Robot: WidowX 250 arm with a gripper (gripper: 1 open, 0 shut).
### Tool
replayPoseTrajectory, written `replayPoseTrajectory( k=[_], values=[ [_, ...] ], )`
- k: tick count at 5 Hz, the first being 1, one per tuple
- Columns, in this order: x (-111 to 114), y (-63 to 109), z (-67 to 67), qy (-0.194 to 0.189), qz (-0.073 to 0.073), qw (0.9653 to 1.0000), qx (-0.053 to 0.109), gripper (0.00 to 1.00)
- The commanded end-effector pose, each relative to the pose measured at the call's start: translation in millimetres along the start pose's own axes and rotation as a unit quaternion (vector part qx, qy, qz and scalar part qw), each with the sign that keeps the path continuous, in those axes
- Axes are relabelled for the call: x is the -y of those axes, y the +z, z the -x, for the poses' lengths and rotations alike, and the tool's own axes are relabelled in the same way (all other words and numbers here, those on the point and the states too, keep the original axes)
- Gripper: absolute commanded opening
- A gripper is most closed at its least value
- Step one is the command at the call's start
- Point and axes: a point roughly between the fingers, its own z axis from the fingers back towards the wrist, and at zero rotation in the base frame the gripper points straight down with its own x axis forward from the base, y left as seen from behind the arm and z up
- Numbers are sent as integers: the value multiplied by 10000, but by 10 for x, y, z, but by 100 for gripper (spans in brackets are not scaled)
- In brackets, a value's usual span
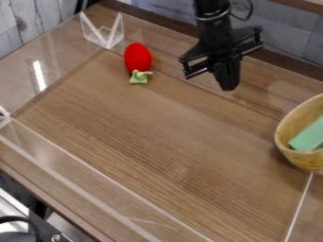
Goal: Remove the green stick from the brown bowl and put it on the table
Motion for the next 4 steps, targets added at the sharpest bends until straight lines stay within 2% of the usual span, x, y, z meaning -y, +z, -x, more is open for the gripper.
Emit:
replayPoseTrajectory(
  k=[1, 3, 4],
  values=[
    [1, 70, -30, -331, 89, 9993, 125, 0],
    [-149, 143, -16, -691, 49, 9976, -50, 0],
    [3, 6, 91, -753, 75, 9971, -85, 0]
  ],
)
